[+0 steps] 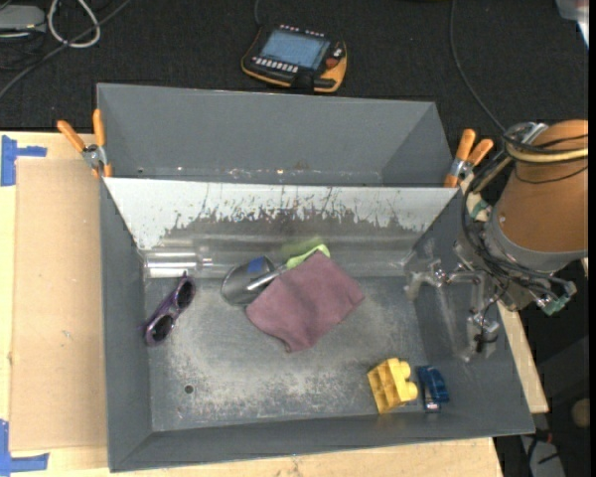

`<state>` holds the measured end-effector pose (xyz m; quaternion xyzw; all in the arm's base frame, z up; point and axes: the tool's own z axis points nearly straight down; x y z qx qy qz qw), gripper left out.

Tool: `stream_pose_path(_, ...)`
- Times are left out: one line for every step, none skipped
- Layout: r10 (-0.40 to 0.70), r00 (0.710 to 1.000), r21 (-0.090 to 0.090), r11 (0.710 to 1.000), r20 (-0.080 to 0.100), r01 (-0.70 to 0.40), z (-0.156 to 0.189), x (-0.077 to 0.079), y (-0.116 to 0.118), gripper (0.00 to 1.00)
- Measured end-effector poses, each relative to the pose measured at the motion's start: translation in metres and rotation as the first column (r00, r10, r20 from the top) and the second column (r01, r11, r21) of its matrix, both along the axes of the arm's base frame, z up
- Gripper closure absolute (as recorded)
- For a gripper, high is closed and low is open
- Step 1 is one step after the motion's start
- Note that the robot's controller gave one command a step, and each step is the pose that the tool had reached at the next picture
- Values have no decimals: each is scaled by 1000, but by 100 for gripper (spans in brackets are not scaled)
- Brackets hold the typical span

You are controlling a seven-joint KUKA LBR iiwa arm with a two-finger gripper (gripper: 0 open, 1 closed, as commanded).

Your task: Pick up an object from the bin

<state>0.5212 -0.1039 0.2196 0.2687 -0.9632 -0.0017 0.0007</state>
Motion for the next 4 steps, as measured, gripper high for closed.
stream_pose_path(-91, 996, 1, 996, -4, 91, 1, 10, 35, 0)
stream_pose_path(-168, 986, 0, 986, -3, 168, -47, 6, 110, 0)
stream_pose_path(-523, 853, 1, 853, 6, 523, -10, 49, 50, 0)
stream_pose_path(-415, 910, -1, 910, 1, 415, -48, 25, 142, 0)
